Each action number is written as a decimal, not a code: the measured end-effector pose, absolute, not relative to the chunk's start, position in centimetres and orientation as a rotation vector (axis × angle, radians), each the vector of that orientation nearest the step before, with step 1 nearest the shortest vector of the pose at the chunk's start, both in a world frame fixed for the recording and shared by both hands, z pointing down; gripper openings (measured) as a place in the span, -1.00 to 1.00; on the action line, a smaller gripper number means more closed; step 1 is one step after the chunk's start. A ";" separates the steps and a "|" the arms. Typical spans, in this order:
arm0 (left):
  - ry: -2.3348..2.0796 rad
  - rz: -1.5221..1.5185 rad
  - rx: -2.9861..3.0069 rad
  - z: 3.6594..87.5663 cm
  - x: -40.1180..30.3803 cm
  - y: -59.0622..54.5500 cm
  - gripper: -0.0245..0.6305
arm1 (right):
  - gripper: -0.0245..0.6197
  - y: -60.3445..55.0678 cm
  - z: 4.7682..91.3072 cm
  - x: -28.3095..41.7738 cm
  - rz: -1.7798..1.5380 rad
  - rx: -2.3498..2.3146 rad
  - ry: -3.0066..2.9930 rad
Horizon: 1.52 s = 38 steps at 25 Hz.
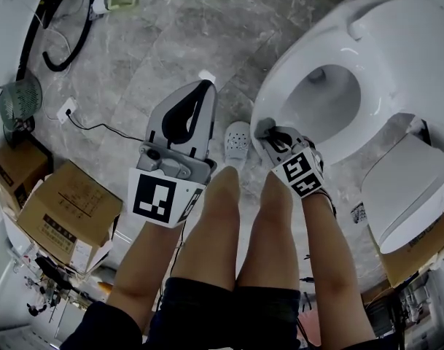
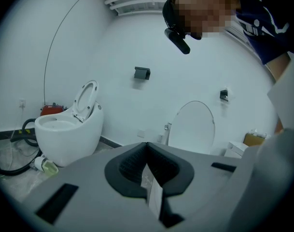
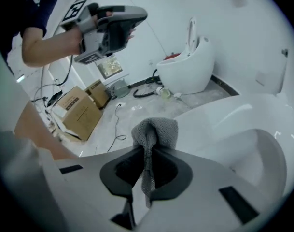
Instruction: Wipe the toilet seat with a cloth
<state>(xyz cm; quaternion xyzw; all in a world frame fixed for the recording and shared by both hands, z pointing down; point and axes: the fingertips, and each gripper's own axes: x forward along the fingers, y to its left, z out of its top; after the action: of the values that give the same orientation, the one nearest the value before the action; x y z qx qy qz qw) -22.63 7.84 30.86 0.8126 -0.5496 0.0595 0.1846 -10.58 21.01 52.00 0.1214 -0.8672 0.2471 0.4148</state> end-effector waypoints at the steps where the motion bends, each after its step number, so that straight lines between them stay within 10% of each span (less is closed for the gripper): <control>1: -1.553 0.166 2.293 30.6 -22.7 7.7 -0.89 | -0.78 19.0 51.9 -10.6 0.615 0.366 -2.187; 29: -1.694 0.174 2.148 31.5 -19.1 6.1 -0.89 | -0.77 9.4 55.0 -4.6 0.406 0.447 -2.123; 38: -1.694 0.193 2.144 31.6 -18.5 5.0 -0.89 | -0.77 24.3 51.4 -12.3 0.188 -0.292 -2.178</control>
<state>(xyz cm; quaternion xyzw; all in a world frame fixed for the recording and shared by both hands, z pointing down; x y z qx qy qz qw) -18.45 5.03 31.58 0.7670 -0.6059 0.0692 0.1998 -12.28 24.32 51.35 -0.1181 -0.8813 0.0762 0.4511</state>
